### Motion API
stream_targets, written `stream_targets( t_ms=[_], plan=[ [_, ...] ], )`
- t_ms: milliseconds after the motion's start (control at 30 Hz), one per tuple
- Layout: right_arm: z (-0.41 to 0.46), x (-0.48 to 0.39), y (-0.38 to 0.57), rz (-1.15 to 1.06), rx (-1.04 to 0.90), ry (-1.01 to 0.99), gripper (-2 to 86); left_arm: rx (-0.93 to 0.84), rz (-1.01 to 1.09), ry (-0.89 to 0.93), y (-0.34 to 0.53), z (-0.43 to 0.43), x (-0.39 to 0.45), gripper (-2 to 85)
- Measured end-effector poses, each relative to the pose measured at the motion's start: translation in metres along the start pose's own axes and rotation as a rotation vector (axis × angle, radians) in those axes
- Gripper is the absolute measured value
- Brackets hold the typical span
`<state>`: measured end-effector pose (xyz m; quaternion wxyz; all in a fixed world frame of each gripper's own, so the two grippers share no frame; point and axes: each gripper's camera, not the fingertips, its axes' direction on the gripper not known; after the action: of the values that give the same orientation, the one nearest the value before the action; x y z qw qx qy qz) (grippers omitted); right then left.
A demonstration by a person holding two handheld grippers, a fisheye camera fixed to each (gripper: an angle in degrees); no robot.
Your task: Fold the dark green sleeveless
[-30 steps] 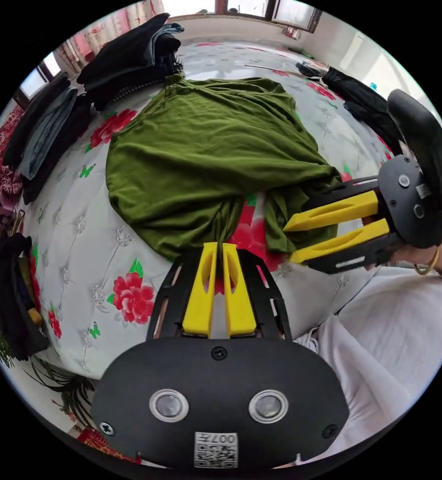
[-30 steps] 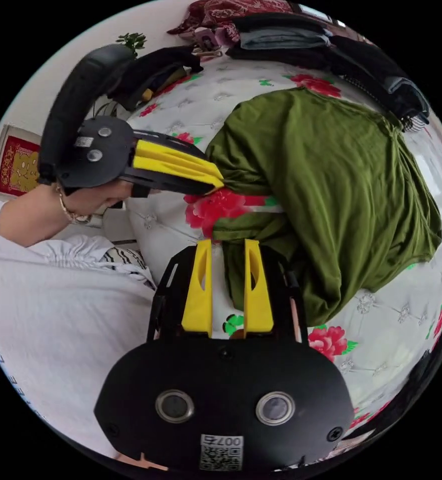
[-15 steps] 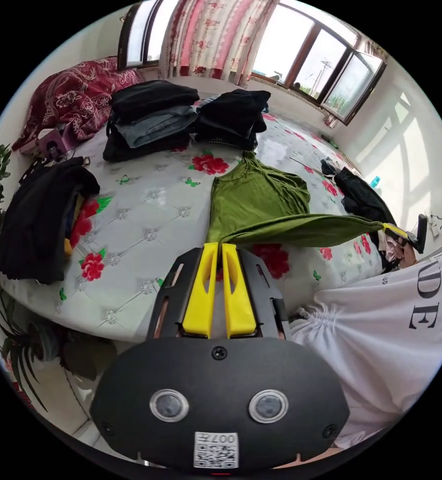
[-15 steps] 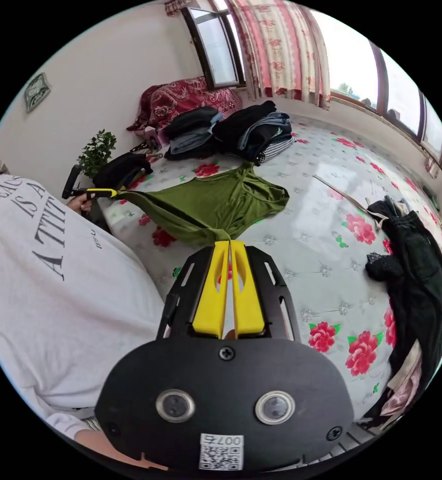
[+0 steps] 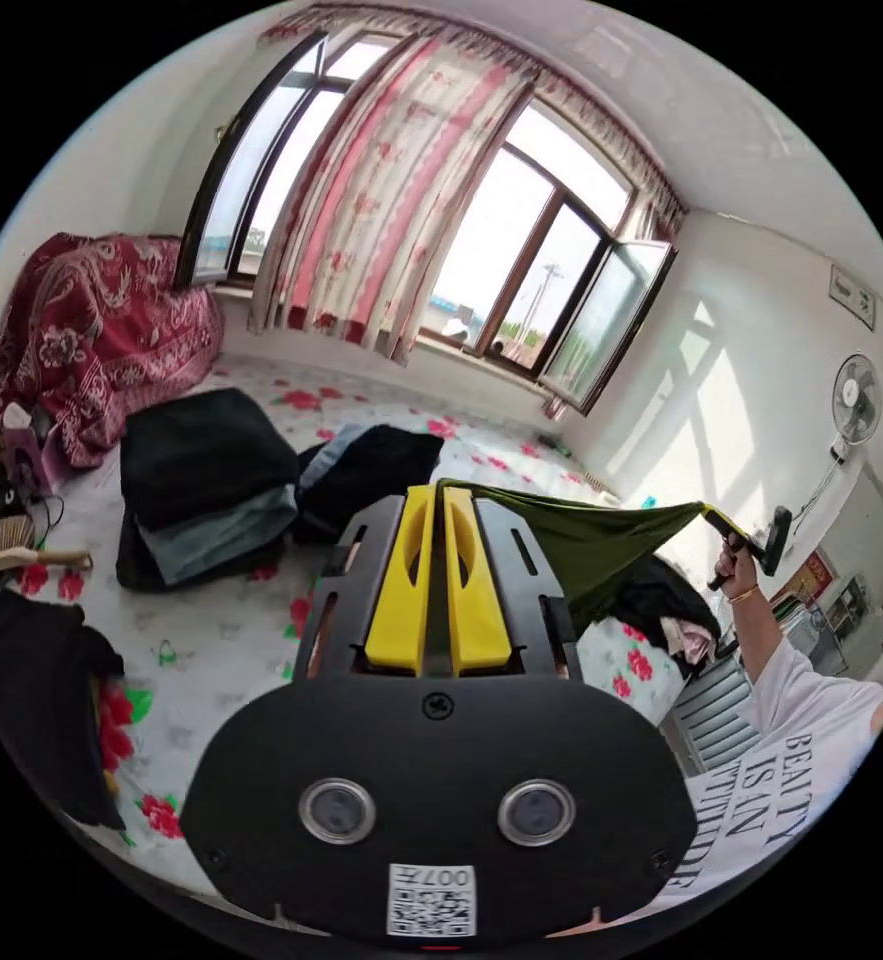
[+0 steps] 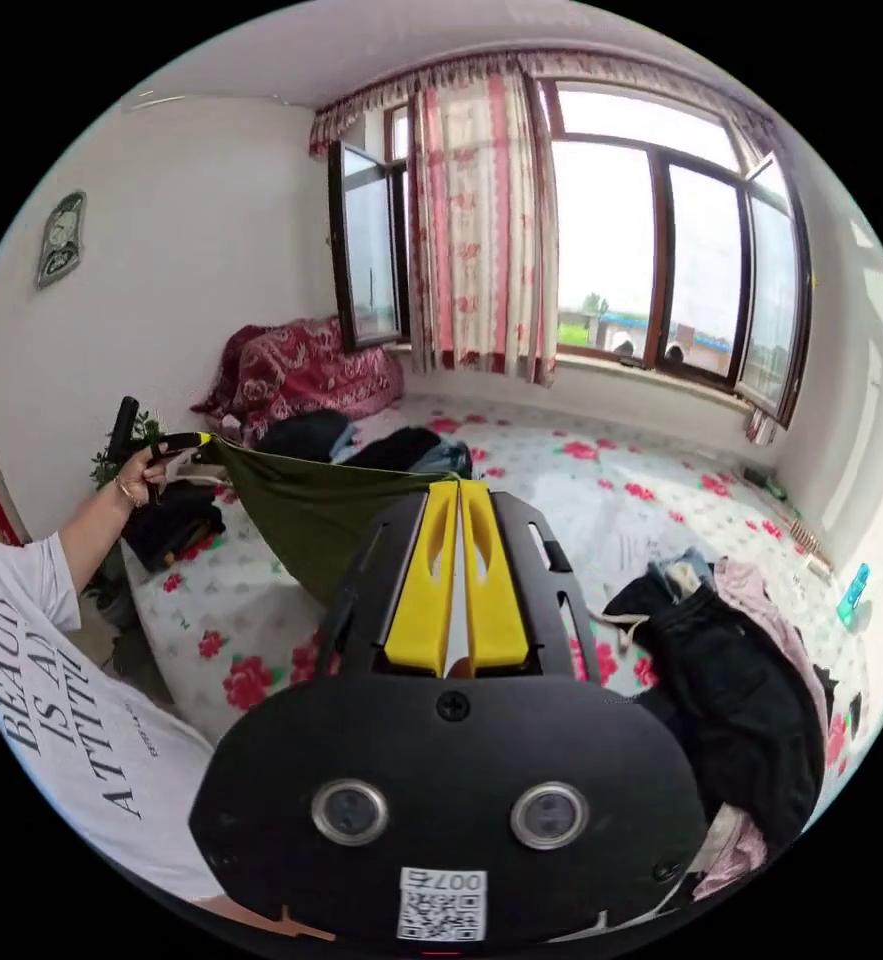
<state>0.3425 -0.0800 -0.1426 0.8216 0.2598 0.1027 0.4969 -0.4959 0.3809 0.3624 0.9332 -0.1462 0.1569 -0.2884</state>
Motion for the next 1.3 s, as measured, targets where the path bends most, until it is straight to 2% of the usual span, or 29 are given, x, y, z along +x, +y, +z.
stream_targets(
  t_ms=[67, 200, 333, 433, 567, 667, 833, 967, 1100, 1233, 1300],
  plan=[
    [-0.047, -0.004, -0.04, -0.037, 0.139, 0.014, -0.3, 0.15, 0.057, 0.067, -0.034, -0.051, 0.024, -0.8],
    [-0.141, -0.03, -0.059, -0.187, 0.331, 0.004, -0.4, 0.258, 0.179, 0.105, -0.031, -0.104, 0.054, -0.8],
    [-0.164, -0.046, -0.011, -0.243, 0.305, 0.009, -0.3, 0.231, 0.234, 0.123, 0.022, -0.116, 0.063, -0.8],
    [-0.153, -0.052, 0.051, -0.234, 0.167, 0.033, -0.3, 0.111, 0.243, 0.118, 0.08, -0.098, 0.06, -0.8],
    [-0.098, -0.047, 0.153, -0.094, -0.152, 0.053, -0.4, -0.125, 0.169, 0.089, 0.176, -0.049, 0.04, -0.8],
    [-0.051, -0.043, 0.225, 0.049, -0.359, 0.008, -0.3, -0.4, -0.073, 0.063, 0.276, 0.005, 0.006, -0.8],
    [-0.02, -0.044, 0.29, 0.198, -0.566, -0.096, -0.3, -0.497, -0.269, 0.135, 0.331, 0.009, -0.019, -0.8],
    [-0.019, -0.042, 0.298, 0.213, -0.631, -0.116, -0.3, -0.557, -0.248, 0.112, 0.326, 0.017, -0.035, -0.8],
    [-0.008, -0.021, 0.278, 0.275, -0.587, -0.145, -0.3, -0.542, -0.235, 0.152, 0.301, 0.045, -0.047, -0.8],
    [0.012, 0.008, 0.226, 0.268, -0.53, -0.124, -0.3, -0.513, -0.186, 0.178, 0.222, 0.097, -0.059, -0.8],
    [0.02, 0.034, 0.167, 0.255, -0.457, -0.086, -0.4, -0.449, -0.146, 0.191, 0.167, 0.107, -0.053, -0.8]
  ],
)
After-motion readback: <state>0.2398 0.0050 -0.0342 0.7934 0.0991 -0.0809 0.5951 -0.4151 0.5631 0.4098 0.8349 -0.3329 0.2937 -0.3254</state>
